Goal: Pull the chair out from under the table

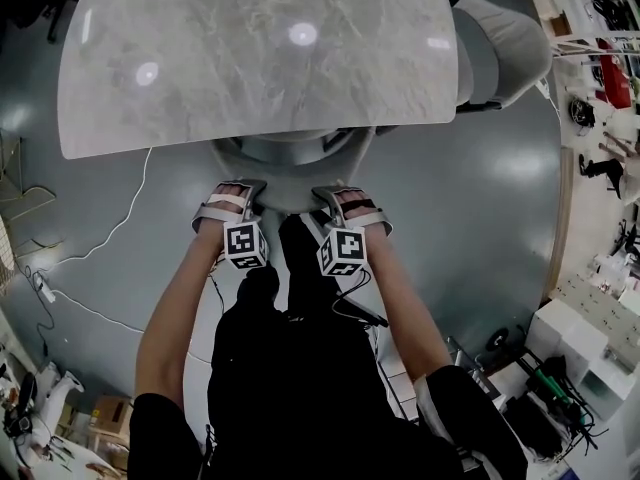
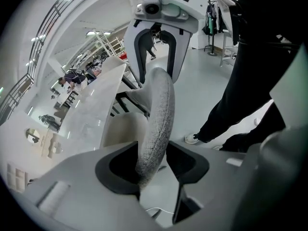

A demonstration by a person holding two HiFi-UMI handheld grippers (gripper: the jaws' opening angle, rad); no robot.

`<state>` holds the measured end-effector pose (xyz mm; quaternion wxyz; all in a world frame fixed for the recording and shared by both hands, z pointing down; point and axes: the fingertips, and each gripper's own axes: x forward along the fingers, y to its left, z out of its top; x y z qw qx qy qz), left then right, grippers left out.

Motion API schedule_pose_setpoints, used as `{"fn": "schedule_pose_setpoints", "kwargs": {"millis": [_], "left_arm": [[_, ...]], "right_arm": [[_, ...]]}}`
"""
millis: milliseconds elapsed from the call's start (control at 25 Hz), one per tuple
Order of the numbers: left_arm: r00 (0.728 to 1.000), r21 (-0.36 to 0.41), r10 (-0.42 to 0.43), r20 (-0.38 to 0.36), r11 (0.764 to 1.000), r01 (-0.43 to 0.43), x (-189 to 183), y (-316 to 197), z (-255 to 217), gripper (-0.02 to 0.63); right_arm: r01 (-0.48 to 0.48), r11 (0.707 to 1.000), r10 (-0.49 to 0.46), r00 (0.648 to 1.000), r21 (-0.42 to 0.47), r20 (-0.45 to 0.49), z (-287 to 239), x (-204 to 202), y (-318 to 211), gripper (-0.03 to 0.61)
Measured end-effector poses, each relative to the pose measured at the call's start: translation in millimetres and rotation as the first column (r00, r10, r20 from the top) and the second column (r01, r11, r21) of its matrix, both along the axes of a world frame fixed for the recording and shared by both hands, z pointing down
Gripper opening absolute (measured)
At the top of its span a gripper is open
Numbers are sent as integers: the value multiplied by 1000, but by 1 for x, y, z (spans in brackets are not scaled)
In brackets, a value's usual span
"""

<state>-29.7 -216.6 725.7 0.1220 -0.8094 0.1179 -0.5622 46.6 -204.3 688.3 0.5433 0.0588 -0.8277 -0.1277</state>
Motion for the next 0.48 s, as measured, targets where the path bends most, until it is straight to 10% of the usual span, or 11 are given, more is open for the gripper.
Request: {"fn": "schedule_pose_setpoints", "kwargs": {"millis": [480], "left_arm": [[997, 0, 53, 50, 999, -53, 3, -3, 15, 207]], "right_arm": [[64, 996, -68, 994, -58, -80, 48, -10, -3, 210]]}}
